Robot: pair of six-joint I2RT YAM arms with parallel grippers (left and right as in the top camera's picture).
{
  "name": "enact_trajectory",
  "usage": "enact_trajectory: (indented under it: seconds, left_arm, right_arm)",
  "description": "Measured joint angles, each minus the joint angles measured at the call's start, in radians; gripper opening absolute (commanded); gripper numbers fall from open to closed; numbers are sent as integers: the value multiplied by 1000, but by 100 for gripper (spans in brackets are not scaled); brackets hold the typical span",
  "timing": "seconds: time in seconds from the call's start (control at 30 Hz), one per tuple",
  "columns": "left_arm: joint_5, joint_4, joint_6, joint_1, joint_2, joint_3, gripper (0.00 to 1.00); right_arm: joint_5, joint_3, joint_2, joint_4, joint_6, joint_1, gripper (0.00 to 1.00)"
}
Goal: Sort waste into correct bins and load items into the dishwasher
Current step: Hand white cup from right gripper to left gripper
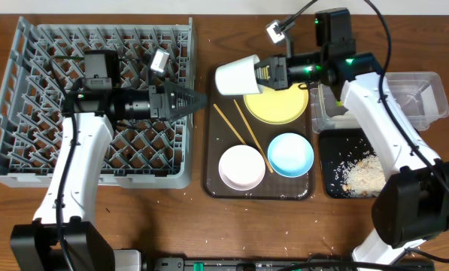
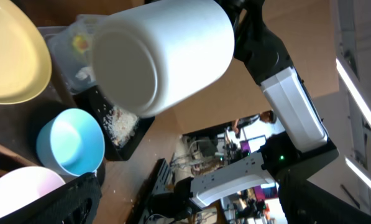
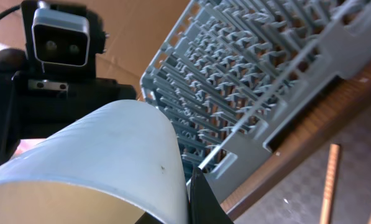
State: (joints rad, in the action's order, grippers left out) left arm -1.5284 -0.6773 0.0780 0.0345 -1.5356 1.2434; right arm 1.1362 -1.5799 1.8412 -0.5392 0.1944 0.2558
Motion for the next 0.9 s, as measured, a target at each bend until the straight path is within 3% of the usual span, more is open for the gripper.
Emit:
enact_trajectory:
  seconds: [0.33, 0.7, 0.9]
  left_arm:
    - [30, 14, 0, -45, 0, 0, 92]
    - [42, 16, 0, -45, 0, 0, 90]
    - [42, 15, -2, -45, 0, 0, 71]
  right_arm:
    - [71, 4, 0, 124, 23, 94, 1]
    - [52, 27, 1, 117, 36, 149, 1]
    - [47, 29, 2, 120, 37, 154, 1]
